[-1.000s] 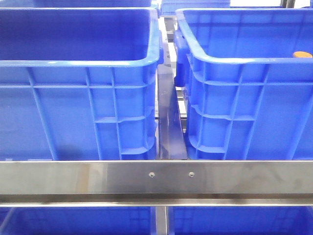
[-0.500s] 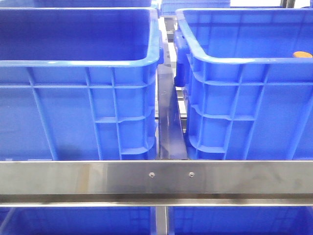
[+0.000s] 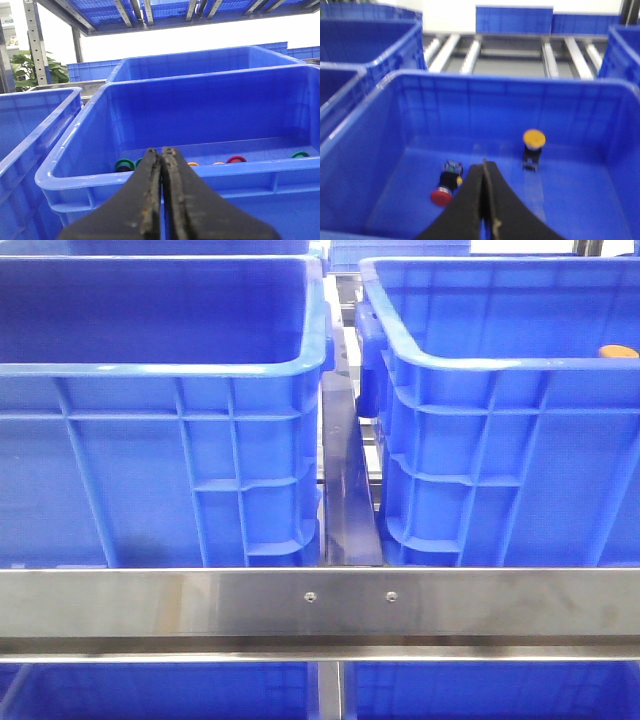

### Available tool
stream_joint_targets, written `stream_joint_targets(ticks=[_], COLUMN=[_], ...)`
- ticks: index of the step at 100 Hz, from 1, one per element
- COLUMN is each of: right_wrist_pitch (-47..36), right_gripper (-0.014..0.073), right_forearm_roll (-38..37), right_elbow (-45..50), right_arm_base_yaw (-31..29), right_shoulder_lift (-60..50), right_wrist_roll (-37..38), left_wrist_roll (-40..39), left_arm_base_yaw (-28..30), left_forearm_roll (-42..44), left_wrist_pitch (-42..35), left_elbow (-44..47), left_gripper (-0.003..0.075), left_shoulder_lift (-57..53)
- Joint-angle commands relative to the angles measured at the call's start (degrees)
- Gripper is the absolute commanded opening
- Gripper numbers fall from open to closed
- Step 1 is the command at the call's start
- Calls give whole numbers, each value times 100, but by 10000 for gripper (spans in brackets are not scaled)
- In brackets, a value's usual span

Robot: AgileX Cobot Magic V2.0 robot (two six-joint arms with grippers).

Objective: Pick red and yellow buttons and place in box

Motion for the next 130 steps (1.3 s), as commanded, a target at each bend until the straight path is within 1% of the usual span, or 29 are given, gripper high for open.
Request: stream_joint_targets(ticks=[1,14,25,27,32,39,44,49,53,62,75,82,114,127,130], right_wrist_pitch=[-272,-714,-1080,-1125,-1218,-1455,-1698,-1960,-2171,-2425,-2413,-2413,-2415,-2579,-2504], right_gripper=[-68,-68,-68,-68,-68,-68,-68,-68,-68,-68,-68,-68,-68,-68,-68], right_forearm_roll=[-1316,-3163,-4863,-5065,-5787,-6506,-6905,-7198,-7347,-7377,-7377,-7377,-7371,-7348,-7326], right_elbow=[-144,-144,-144,-144,-130,-35,92,254,417,764,1159,1356,2231,2499,2493], right_arm_base_yaw=[-36,44,329,372,435,449,454,485,534,730,1079,1174,1182,1164,1164], right_shoulder_lift=[-2,-2,-32,-59,-140,-297,-437,-599,-752,-1119,-1680,-1992,-3242,-3232,-3232], right_wrist_roll=[1467,3458,5123,5323,6090,6910,7360,7657,7797,7820,7820,7820,7820,7820,7820], left_wrist_roll=[-56,-56,-56,-56,-56,-56,-56,-56,-56,-56,-56,-56,-56,-56,-56], left_arm_base_yaw=[8,8,8,8,8,8,8,8,8,8,8,8,8,8,8], left_forearm_roll=[-53,-53,-53,-53,-53,-53,-53,-53,-53,-53,-53,-53,-53,-53,-53], left_wrist_pitch=[-456,-456,-456,-456,-456,-456,-456,-456,-456,-456,-456,-456,-456,-456,-456], left_elbow=[275,275,275,275,275,275,275,275,275,275,275,275,275,275,275], left_gripper=[-19,-19,-19,-19,-19,-19,-19,-19,-19,-19,-19,-19,-19,-19,-19], left_shoulder_lift=[-196,-196,-196,-196,-196,-196,-196,-196,-196,-196,-196,-196,-196,-196,-196])
